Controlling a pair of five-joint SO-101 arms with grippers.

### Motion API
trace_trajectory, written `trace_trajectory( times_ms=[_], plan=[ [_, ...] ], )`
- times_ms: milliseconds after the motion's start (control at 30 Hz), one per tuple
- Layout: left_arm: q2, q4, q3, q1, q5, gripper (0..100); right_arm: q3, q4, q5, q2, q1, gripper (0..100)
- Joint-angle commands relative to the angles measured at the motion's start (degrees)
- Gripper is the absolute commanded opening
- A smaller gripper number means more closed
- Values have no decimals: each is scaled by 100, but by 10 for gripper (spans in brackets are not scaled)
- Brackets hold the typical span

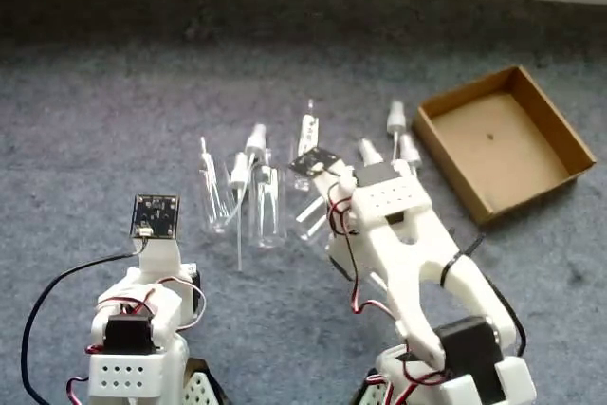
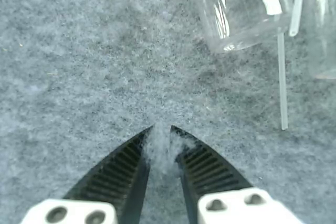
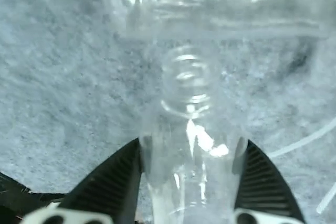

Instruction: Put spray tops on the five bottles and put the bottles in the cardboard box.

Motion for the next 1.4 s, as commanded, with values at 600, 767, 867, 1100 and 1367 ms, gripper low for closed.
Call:
trace_trajectory(
  times_ms=[600,767,867,1100,1367],
  plan=[
    [-48,18,110,-66,26,5,1007,479,-70,-6105,-57,201],
    [-48,18,110,-66,26,5,1895,-295,-844,-6809,-57,201],
    [-48,18,110,-66,26,5,2264,-620,-905,-7081,-57,201],
    [-48,18,110,-66,26,5,2747,-1077,-905,-7538,435,201],
    [-48,18,110,-66,26,5,3864,-2079,-941,-7697,884,201]
  ],
)
